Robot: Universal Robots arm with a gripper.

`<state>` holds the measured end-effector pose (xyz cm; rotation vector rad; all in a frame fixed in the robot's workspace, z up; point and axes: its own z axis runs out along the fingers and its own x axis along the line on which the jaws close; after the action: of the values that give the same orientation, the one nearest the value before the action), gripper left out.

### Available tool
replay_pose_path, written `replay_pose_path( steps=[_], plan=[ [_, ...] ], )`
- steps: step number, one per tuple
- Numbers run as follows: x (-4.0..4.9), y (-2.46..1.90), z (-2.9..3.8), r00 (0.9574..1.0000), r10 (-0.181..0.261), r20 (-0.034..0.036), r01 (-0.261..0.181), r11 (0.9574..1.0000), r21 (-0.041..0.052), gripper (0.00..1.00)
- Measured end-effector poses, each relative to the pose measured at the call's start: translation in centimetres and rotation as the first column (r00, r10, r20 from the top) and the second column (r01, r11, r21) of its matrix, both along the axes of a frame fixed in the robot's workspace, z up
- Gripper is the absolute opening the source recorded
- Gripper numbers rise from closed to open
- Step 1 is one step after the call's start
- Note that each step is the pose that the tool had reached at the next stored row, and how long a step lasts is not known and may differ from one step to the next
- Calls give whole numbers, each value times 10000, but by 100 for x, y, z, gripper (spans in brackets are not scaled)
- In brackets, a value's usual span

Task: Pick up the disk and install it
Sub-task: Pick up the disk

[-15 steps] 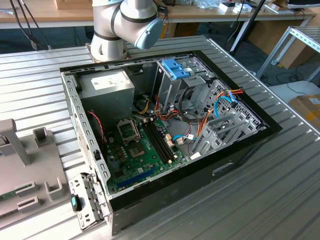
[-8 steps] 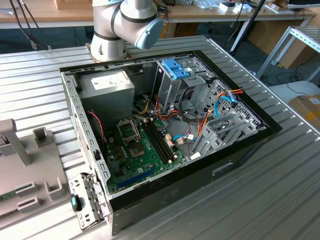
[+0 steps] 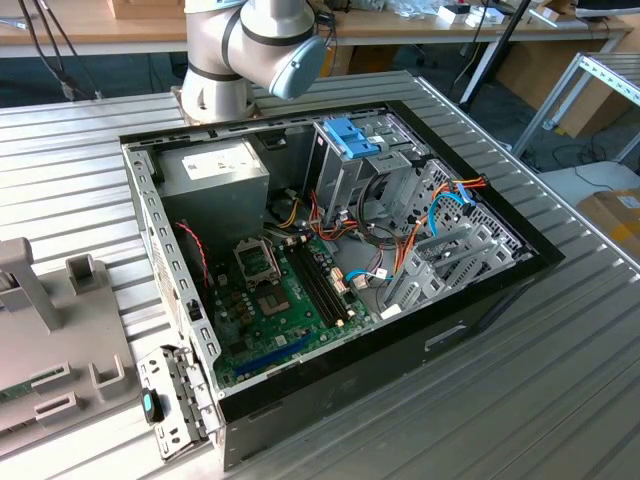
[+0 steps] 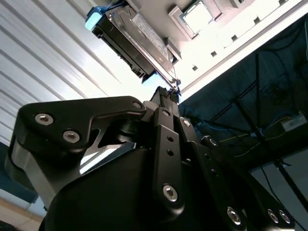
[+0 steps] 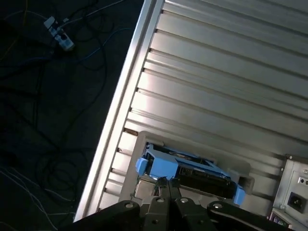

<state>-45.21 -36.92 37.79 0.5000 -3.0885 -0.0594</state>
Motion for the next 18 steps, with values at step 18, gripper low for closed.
replay_pose_path(
  steps=[18],
  plan=[
    [0,0,0,9409,3386,0,-3386,9409,0,11]
  ],
)
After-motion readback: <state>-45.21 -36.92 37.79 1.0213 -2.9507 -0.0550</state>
